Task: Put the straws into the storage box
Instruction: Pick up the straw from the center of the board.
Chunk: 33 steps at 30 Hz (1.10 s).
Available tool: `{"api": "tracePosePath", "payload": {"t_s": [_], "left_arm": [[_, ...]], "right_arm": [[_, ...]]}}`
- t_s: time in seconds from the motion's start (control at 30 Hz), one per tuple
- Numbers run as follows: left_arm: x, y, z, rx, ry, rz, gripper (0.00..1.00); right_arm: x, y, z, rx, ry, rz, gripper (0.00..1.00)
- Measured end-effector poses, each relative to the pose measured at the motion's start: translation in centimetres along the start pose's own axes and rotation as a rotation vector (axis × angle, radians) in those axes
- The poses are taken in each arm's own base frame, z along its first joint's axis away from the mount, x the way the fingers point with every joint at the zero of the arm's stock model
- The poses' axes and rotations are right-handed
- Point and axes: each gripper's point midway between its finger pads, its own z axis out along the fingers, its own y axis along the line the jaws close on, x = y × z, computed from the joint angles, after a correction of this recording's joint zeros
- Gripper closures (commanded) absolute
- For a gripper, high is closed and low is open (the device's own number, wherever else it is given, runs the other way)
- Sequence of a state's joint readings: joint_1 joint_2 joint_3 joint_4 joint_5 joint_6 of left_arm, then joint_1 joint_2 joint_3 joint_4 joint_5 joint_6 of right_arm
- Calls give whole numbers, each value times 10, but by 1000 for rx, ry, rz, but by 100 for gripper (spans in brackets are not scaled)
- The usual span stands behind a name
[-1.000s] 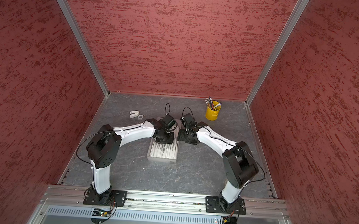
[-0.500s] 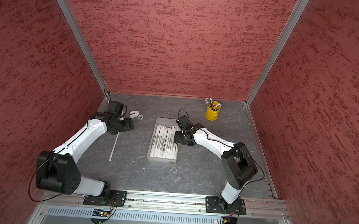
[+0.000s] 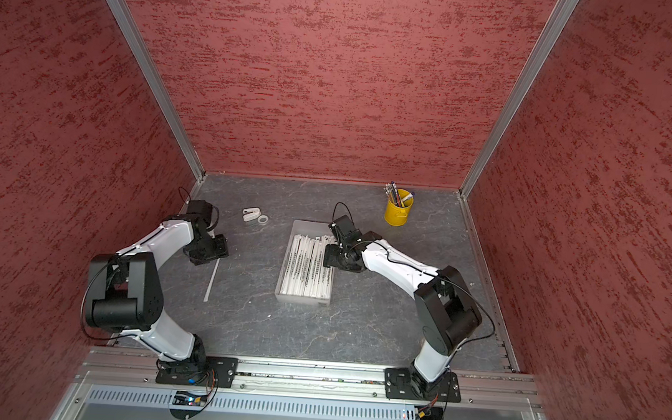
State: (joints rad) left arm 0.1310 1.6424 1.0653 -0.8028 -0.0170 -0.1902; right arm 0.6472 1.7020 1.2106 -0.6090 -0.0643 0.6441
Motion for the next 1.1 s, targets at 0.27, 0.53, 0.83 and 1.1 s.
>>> {"api": "tracePosePath", "payload": {"t_s": [0.27,0.53,0.83,1.1], "left_arm": [[6,2,18,-11,50,24,57],[10,14,33,-57,89,17,66],[9,14,33,-77,82,40,86],[11,-4,28,-103,56,125,96]], "right_arm": [[-1,1,0,-4,-5,-1,25],[-1,1,0,-4,-5,-1,25],[1,-1,0,-5,-6,-1,25],[1,0,-5,-13,-16,-2,25]]}}
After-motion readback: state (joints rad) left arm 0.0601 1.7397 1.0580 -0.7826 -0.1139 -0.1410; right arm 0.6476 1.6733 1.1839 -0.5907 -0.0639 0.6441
